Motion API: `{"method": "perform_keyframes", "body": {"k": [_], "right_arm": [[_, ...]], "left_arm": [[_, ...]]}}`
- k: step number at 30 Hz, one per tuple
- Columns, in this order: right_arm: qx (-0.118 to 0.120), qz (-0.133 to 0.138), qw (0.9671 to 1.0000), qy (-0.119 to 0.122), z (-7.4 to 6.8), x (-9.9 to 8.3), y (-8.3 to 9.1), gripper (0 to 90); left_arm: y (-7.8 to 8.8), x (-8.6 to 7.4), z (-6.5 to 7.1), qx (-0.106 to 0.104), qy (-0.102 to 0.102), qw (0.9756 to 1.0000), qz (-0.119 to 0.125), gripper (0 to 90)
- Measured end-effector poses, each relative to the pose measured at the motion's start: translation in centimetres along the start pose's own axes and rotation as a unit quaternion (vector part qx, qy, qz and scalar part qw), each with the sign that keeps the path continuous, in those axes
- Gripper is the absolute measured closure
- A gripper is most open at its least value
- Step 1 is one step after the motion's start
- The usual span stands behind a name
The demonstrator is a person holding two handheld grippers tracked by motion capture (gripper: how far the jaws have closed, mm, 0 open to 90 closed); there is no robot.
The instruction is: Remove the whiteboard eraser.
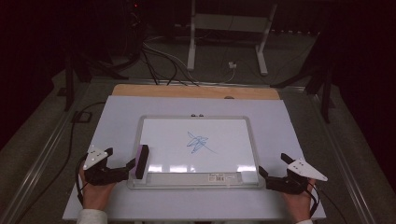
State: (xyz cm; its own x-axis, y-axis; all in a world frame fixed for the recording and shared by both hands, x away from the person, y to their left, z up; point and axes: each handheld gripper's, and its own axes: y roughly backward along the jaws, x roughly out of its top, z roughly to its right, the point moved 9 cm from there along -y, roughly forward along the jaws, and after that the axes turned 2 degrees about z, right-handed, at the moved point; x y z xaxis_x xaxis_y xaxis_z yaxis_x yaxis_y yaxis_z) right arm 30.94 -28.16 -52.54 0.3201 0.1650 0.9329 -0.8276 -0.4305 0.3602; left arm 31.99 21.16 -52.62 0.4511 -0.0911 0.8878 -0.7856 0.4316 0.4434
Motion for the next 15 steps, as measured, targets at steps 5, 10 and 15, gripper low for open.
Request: {"method": "perform_keyframes", "body": {"k": [5,10,15], "right_arm": [[0.001,-0.002,1.0,-0.001,-0.1,0.0,0.0,0.2],[0.0,-0.003,1.0,0.001,-0.1,-0.1,-0.1,0.2],[0.001,-0.002,1.0,0.003,-0.2,0.0,-0.1,0.2]], "left_arm": [[-0.3,-0.3,0.2,-0.003,-0.001,0.9999,-0.011,3.2],[-0.6,-0.7,0.4,0.003,-0.007,0.9996,-0.028,5.2],[-0.9,-1.1,0.6,0.0,-0.005,0.9992,-0.039,6.0]]}}
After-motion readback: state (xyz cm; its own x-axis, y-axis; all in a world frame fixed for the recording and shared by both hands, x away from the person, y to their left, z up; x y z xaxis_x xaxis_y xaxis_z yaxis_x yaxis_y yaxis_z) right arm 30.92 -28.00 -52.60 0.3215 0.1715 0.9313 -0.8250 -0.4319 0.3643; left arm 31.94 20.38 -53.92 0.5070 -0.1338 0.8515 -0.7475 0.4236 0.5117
